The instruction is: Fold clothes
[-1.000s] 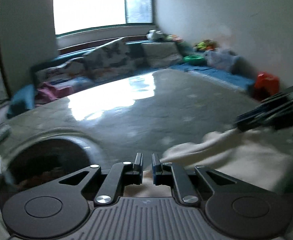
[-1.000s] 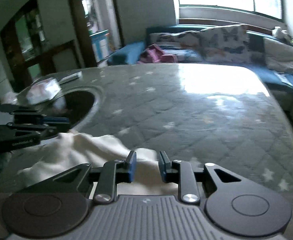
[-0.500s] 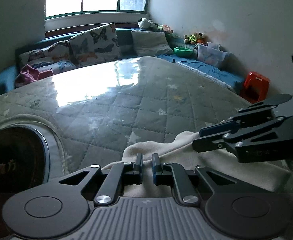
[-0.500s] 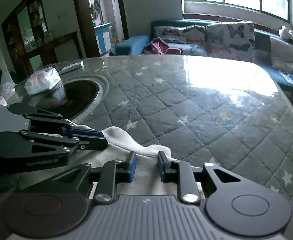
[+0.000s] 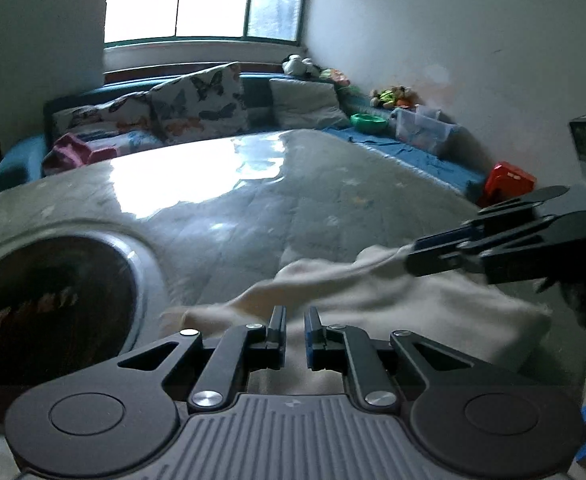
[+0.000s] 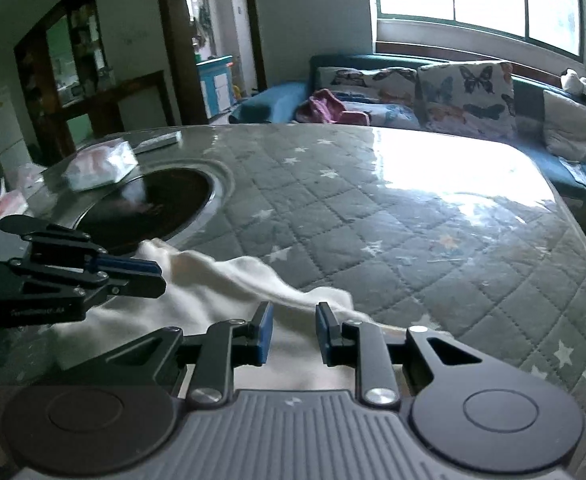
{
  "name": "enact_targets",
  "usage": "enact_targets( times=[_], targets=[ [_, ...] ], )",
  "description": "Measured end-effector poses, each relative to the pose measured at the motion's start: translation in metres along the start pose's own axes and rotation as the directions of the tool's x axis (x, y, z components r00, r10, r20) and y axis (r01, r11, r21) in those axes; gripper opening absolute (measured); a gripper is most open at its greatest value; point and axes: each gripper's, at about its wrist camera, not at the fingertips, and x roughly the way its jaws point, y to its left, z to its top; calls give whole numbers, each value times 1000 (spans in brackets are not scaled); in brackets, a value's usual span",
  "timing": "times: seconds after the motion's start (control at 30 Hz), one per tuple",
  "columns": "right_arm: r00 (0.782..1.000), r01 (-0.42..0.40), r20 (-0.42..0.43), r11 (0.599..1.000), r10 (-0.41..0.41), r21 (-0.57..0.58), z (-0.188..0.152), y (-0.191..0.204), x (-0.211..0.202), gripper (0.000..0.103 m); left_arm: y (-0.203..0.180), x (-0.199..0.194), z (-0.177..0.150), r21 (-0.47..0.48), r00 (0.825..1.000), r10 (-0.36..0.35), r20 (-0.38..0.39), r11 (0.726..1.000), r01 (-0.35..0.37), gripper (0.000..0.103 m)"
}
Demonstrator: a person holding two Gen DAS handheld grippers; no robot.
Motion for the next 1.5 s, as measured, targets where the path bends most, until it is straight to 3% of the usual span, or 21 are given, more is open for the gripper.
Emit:
enact_targets(
  times=[0.23, 0.47, 0.63, 0.77, 1.03, 1.13, 1.3, 1.5],
  targets=[
    [1000, 8, -12, 1000, -8, 26, -10, -4, -1, 23, 30, 4, -3, -102, 998, 70, -1, 992, -70, 12],
    [997, 73, 10, 995, -74, 66, -19, -25, -18, 23, 26, 0, 1, -65, 997, 72, 17, 995, -70, 13],
    [997, 74, 7, 992, -75, 107, -22, -41, -17, 19, 27, 7, 1, -51, 996, 93, -10, 994, -93, 12],
    [995, 92, 30, 993, -94, 79, -16, -41, -33, 19, 20, -3, 5, -39, 996, 87, 11, 995, -86, 13],
    [998, 42, -40, 999, -44, -28, -24, -27, -40, 19, -37, -14, 10, 64, 996, -76, 39, 995, 73, 13],
    [996, 30, -84, 998, -34, -47, -23, -30, -31, 19, -67, -8, 10, 135, 990, -135, 33, 982, 129, 13],
    [997, -20, -76, 999, 16, -40, -7, -38, -34, 19, -106, 8, 9, 208, 975, -223, 7, 954, 216, 13],
    [988, -50, -147, 997, 42, -50, -4, -46, -17, 19, -139, 27, -2, 228, 956, -290, -50, 929, 293, 12]
  ],
)
